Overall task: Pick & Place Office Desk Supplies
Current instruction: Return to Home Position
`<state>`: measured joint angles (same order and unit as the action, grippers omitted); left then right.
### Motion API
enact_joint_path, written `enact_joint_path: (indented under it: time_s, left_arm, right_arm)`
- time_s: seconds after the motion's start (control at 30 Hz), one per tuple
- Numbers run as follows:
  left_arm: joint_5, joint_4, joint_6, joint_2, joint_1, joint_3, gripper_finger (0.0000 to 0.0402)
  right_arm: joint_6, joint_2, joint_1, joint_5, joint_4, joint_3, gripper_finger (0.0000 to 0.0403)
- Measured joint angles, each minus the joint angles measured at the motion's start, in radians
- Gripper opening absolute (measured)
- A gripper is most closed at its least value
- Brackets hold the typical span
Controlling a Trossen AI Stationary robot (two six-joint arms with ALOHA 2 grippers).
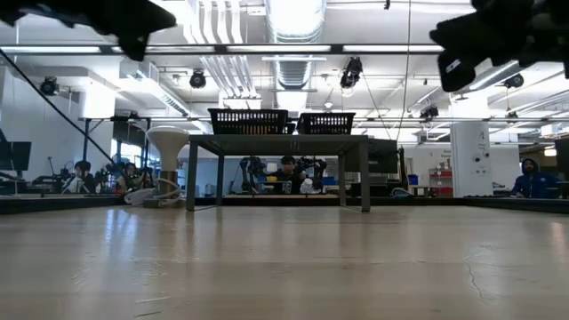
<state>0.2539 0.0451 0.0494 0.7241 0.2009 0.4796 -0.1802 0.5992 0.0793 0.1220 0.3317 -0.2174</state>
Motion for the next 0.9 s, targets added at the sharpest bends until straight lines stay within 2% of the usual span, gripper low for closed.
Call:
enact_joint_path:
  time_s: [0.1, 0.3, 0.43, 0.6, 0.7, 0.83, 0.9]
  left_arm:
    - [0.1, 0.016, 0.011, -0.1, 0.09, -0.064, 0.0005]
    - [0.098, 0.01, 0.0, -0.286, 0.091, -0.168, 0.0005]
    - [0.026, -0.014, -0.008, -0.432, 0.052, -0.224, 0.0005]
    - [-0.032, -0.214, -0.015, -0.618, -0.054, -0.231, 0.0003]
    - [-0.106, -0.311, -0.015, -0.726, -0.134, -0.232, 0.0003]
    - [-0.271, -0.299, -0.032, -0.71, -0.214, -0.235, 0.0002]
    - [-0.321, -0.282, -0.052, -0.7, -0.236, -0.239, 0.0003]
  right_arm:
    - [-0.017, -0.125, -0.014, -0.021, 0.064, 0.068, 0.0052]
    - [-0.022, -0.344, -0.017, -0.076, 0.065, 0.171, 0.0052]
    - [-0.027, -0.469, -0.017, -0.098, -0.008, 0.208, 0.0052]
    - [0.017, -0.593, -0.017, -0.157, -0.121, 0.208, 0.0052]
    - [0.041, -0.597, -0.016, -0.19, -0.151, 0.208, 0.0052]
    - [0.05, -0.57, -0.017, -0.232, -0.195, 0.208, 0.0052]
    - [0.05, -0.564, -0.016, -0.228, -0.206, 0.208, 0.0052]
